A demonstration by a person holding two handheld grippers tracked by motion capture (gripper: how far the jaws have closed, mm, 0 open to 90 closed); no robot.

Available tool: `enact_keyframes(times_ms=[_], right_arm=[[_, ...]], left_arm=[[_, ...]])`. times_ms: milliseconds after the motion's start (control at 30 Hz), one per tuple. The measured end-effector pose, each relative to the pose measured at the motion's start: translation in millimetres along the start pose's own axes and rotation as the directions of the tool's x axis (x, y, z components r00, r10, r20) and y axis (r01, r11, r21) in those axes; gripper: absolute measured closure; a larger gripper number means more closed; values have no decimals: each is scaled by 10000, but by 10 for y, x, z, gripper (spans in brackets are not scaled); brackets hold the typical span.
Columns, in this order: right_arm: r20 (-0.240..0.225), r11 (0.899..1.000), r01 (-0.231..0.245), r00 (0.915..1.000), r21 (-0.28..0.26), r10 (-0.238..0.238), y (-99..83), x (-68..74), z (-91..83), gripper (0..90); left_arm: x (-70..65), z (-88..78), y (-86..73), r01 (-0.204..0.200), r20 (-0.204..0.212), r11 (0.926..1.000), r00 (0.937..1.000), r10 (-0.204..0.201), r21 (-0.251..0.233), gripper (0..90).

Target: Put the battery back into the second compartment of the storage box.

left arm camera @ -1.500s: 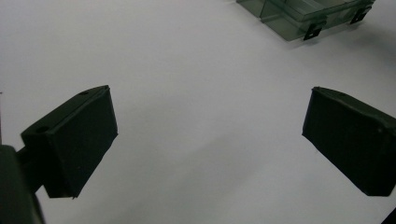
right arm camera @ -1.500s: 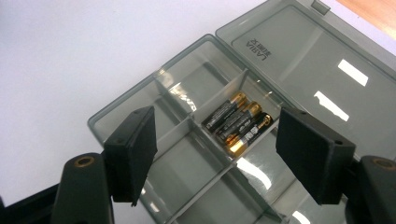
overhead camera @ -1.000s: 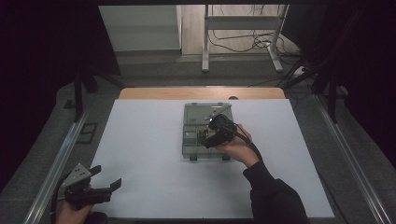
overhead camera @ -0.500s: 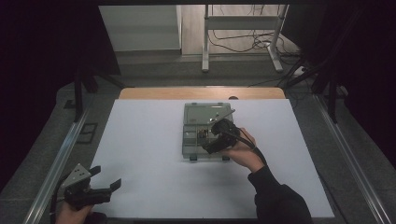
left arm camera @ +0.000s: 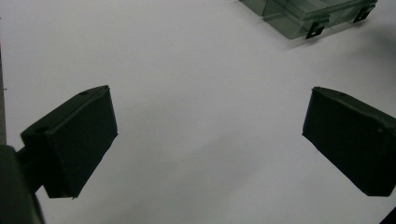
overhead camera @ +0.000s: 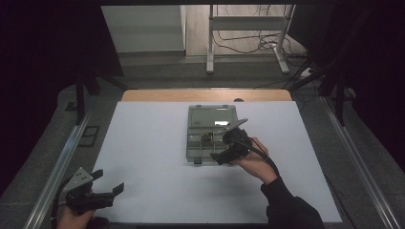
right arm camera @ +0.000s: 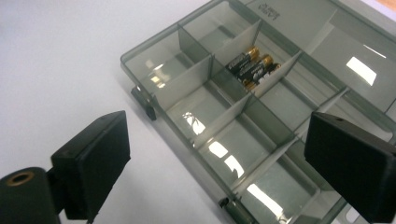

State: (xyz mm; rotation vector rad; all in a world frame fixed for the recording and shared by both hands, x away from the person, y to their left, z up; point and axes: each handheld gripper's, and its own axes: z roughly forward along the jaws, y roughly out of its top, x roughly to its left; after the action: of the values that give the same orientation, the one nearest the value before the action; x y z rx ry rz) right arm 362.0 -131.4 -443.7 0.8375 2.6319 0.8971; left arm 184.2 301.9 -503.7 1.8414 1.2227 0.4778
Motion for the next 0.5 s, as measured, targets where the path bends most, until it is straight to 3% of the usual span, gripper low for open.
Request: enact_keyframes(times_ms=[500], right_arm=[[140, 9999, 132, 9998, 20, -132, -190, 94, -32, 16]], left_arm=[[-11, -4, -1, -80, 3, 10000, 10000, 80, -39, 34]])
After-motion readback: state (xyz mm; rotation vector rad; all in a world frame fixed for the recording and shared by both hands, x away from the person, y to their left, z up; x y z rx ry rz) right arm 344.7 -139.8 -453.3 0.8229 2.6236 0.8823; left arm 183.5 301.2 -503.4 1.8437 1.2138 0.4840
